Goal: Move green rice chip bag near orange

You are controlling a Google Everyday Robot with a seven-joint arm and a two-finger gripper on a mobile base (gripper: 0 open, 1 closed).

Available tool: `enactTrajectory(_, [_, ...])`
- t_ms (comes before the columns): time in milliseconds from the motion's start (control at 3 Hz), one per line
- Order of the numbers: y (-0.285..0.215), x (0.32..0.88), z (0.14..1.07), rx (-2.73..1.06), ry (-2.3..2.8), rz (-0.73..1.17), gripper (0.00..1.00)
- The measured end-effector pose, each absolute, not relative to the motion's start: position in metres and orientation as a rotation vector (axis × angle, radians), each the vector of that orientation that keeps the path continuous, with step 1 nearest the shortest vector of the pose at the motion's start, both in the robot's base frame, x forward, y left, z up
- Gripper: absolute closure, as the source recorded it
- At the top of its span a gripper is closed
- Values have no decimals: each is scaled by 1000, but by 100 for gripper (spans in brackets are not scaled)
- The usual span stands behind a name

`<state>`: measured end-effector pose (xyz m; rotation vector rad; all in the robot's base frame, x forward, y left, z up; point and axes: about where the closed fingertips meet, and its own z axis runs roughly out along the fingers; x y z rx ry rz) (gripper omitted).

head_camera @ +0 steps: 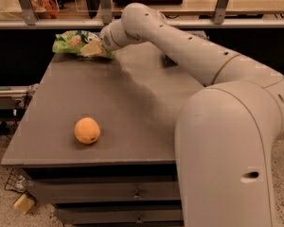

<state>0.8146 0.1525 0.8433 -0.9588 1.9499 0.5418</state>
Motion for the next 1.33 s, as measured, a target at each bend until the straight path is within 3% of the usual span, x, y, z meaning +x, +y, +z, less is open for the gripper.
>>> enactTrajectory(1333, [163, 840, 861, -971, 1857, 442, 0])
